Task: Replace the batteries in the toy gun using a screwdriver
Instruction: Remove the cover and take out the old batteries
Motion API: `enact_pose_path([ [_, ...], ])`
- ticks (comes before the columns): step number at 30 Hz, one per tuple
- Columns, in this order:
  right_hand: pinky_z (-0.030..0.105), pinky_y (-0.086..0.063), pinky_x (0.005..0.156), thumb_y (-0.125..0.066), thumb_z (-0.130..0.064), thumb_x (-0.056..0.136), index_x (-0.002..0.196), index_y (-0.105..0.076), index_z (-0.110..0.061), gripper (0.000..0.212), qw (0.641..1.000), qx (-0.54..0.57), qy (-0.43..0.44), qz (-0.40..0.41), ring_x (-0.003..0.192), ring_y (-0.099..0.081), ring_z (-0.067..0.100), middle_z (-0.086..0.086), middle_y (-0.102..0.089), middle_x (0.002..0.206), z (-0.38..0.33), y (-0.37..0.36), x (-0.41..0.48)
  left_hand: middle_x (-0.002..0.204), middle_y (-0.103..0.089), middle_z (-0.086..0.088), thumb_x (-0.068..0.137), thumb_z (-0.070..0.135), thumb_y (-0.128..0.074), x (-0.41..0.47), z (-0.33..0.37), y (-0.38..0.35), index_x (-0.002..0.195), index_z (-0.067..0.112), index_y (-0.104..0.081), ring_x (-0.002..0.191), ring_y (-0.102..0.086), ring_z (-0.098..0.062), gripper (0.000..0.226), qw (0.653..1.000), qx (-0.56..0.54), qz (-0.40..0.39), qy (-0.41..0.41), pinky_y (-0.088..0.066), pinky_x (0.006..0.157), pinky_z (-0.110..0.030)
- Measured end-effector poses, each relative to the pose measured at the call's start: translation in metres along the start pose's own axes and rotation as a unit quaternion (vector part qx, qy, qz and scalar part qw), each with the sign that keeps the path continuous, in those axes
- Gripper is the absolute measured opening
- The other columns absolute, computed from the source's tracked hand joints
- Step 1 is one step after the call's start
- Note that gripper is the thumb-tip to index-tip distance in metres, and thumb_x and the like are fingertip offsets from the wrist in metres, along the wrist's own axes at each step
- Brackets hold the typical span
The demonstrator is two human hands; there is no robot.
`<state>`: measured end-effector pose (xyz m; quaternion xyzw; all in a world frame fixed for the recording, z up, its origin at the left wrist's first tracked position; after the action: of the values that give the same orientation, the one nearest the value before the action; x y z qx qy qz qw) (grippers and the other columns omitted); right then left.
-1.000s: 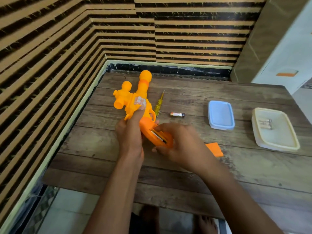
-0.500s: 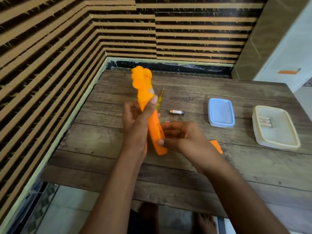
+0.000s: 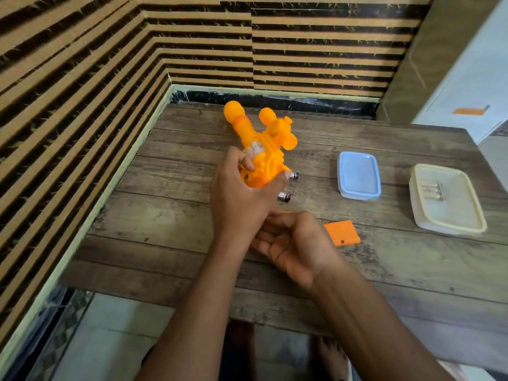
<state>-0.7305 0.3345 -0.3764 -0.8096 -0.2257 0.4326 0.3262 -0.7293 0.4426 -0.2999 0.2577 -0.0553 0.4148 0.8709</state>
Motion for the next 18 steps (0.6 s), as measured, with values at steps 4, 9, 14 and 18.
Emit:
enact_pose_path([
  [4,0.038,-0.061,0.09,-0.031,0.022,0.086,0.104,-0.07,0.008,0.045,0.994,-0.099,0.042,-0.011,0.095,-0.07,0.032,0.023,-0.073,0.096,-0.006,-0.004,-0.004,0.079,-0.055,0.011,0.068,0.046,-0.093,-0.001,0.0,0.007,0.086,0.012,-0.052,0.077,-0.054,0.002,0.056,0.999,-0.03,0.025,0.028,-0.039,0.062,-0.014],
  [9,0.031,-0.065,0.074,-0.059,0.021,0.088,0.089,-0.077,0.004,0.025,0.96,-0.243,0.14,0.024,0.072,-0.073,0.021,0.018,-0.077,0.081,-0.02,-0.002,-0.01,0.083,-0.057,0.011,0.07,0.05,-0.092,0.0,-0.001,0.009,0.087,0.014,-0.052,0.076,-0.054,0.007,0.056,0.997,-0.043,0.031,0.052,-0.039,0.063,-0.011],
  [14,0.038,-0.059,0.076,-0.071,-0.002,0.088,0.088,-0.082,-0.011,0.014,0.794,-0.527,0.29,0.087,0.084,-0.068,0.011,0.008,-0.079,0.08,-0.057,0.0,-0.016,0.091,-0.068,0.01,0.074,0.052,-0.087,-0.003,-0.009,0.018,0.1,0.023,-0.054,0.085,-0.067,0.0,0.05,0.987,-0.094,0.065,0.112,-0.055,0.077,-0.026],
  [18,0.023,-0.031,0.066,-0.065,-0.003,0.088,0.101,-0.08,-0.02,0.026,0.637,-0.674,0.333,0.169,0.079,-0.06,0.019,-0.002,-0.068,0.08,-0.078,-0.003,-0.028,0.093,-0.073,-0.007,0.087,0.028,-0.074,-0.006,-0.021,0.026,0.107,0.031,-0.049,0.071,-0.076,-0.033,0.033,0.965,-0.188,0.076,0.166,-0.064,0.061,-0.046],
])
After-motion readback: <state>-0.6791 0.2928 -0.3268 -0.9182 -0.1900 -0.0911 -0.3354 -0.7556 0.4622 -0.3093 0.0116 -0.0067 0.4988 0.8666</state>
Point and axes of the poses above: each hand's wrist, its own x-axis towards the middle knuckle, its own y-axis out of the back of the hand, z = x × y, the point moved 8 cm from there along x, towards the middle knuckle
